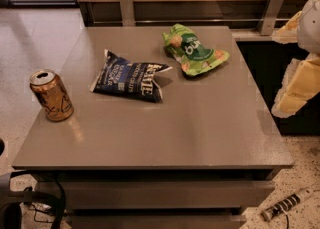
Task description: Move green rice chip bag near orange can
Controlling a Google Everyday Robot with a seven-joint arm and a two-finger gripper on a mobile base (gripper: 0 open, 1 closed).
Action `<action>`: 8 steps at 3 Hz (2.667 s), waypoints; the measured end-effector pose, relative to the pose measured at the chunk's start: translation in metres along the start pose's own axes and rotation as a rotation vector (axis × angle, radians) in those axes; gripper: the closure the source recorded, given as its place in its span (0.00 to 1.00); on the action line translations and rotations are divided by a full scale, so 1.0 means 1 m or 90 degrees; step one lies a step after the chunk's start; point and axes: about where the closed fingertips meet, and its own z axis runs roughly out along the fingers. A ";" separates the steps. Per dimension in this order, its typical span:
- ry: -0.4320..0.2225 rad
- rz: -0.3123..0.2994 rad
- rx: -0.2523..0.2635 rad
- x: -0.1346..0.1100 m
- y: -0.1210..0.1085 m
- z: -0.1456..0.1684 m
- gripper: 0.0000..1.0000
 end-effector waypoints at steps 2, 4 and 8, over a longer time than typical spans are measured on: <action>-0.001 0.000 0.003 -0.001 0.000 -0.001 0.08; -0.002 -0.001 0.007 -0.001 -0.001 -0.003 0.00; -0.179 0.282 0.090 -0.011 -0.144 0.073 0.00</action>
Offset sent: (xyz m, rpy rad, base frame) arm 0.0000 0.0000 0.0000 0.0000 0.0000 0.0000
